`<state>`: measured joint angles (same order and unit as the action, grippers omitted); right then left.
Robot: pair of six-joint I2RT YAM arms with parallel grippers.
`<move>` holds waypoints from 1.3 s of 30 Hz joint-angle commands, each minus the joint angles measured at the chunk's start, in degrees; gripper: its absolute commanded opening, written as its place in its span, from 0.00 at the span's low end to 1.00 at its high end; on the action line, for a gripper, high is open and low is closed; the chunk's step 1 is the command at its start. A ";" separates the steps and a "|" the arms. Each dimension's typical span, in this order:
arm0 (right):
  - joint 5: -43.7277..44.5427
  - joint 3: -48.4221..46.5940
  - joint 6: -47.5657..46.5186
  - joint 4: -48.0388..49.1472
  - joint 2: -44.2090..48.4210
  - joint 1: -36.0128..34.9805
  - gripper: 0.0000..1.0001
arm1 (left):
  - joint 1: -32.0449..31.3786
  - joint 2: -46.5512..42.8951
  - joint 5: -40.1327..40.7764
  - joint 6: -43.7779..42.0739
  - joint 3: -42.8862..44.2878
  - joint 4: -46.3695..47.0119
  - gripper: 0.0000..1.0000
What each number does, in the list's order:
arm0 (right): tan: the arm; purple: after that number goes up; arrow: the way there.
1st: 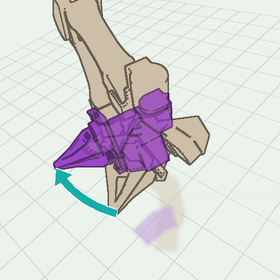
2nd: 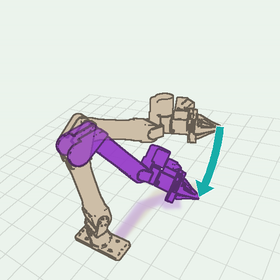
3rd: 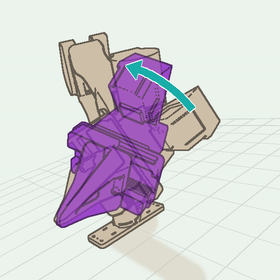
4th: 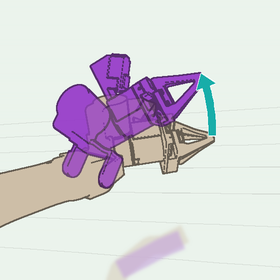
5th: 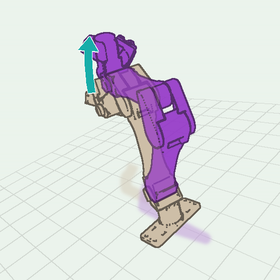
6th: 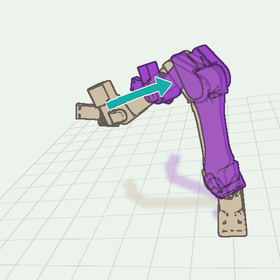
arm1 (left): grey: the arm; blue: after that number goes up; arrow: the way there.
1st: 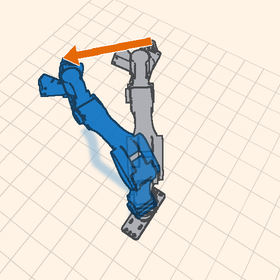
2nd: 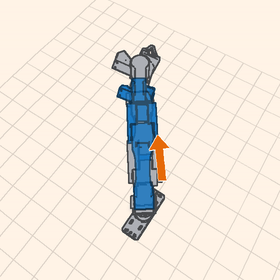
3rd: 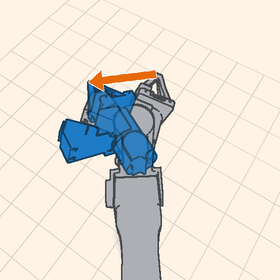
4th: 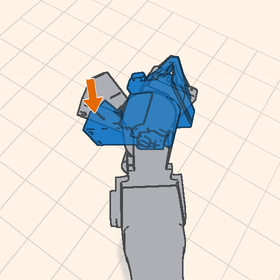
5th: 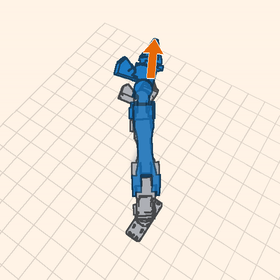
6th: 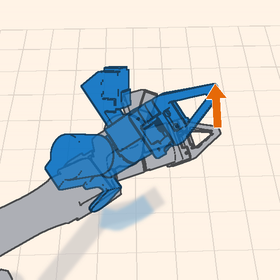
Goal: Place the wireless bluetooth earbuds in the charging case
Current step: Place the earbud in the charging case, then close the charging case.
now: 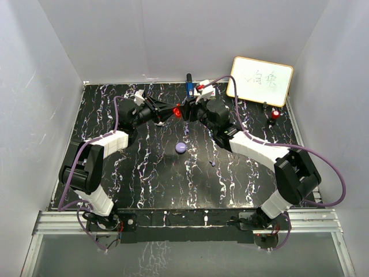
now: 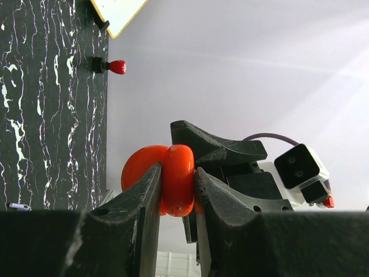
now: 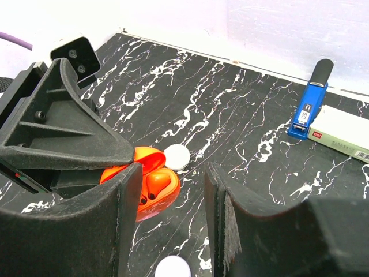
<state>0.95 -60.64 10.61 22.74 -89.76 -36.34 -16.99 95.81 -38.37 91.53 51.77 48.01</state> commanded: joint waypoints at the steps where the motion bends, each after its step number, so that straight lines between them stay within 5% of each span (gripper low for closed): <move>1: 2.79 -2.84 1.95 2.60 3.21 0.97 0.45 | -0.20 -0.84 -0.92 0.19 0.96 2.17 0.00; 7: 6.15 -1.90 3.70 1.57 7.11 3.34 0.48 | -0.17 -0.37 -0.59 -0.16 -1.26 2.93 0.00; 17: 0.93 -9.68 7.90 -26.64 2.33 4.35 0.58 | -0.06 0.84 2.92 1.46 -1.07 3.81 0.00; 27: 2.20 10.60 1.19 -4.55 9.90 3.54 0.79 | -1.00 -8.48 27.71 1.91 -0.90 -18.11 0.00; 39: 6.05 10.89 -5.85 14.47 0.68 -1.75 0.83 | -6.55 -10.79 39.85 9.45 -0.13 -25.52 0.00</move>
<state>4.64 -48.23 8.12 24.29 -86.46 -36.73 -22.15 86.52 -2.68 97.21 49.84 24.95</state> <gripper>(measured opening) 0.829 0.237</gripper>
